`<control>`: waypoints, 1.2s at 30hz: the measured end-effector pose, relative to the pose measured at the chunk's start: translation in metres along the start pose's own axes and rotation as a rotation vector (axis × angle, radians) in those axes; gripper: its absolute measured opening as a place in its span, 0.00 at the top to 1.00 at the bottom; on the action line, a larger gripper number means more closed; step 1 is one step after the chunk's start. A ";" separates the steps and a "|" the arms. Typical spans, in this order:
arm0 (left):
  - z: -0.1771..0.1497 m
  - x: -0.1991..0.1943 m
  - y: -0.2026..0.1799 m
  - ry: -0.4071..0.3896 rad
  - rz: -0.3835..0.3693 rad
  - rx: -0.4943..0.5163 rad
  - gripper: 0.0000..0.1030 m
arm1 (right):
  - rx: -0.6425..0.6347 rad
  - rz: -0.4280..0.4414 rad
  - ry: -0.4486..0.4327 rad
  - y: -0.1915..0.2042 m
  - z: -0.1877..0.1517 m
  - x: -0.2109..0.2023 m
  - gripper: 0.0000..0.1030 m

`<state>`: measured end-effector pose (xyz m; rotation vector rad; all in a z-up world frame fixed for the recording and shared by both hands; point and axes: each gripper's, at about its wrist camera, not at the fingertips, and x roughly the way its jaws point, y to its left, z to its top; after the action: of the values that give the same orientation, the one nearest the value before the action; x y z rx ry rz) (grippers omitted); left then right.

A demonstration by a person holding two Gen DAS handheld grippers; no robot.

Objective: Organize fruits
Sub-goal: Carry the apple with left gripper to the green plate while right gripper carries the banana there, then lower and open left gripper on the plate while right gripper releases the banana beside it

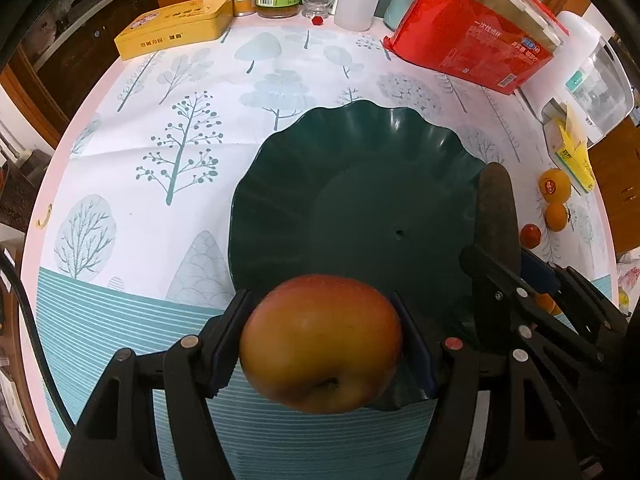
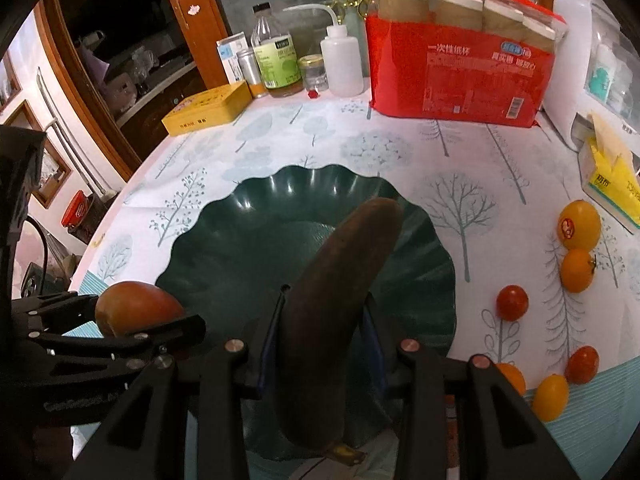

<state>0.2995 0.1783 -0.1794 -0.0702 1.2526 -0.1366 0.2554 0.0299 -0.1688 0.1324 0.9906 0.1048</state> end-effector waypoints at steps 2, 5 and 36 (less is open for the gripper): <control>0.000 0.001 0.000 0.002 0.005 0.000 0.34 | 0.002 -0.001 0.005 -0.001 0.000 0.002 0.63; 0.000 0.005 0.000 0.016 0.015 -0.003 0.34 | 0.012 -0.008 0.020 -0.004 -0.001 0.005 0.63; -0.063 -0.057 -0.016 -0.092 -0.096 0.089 0.19 | 0.190 -0.136 -0.036 -0.028 -0.081 -0.080 0.40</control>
<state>0.2217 0.1721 -0.1433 -0.0590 1.1498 -0.2696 0.1449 -0.0048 -0.1513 0.2398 0.9703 -0.1166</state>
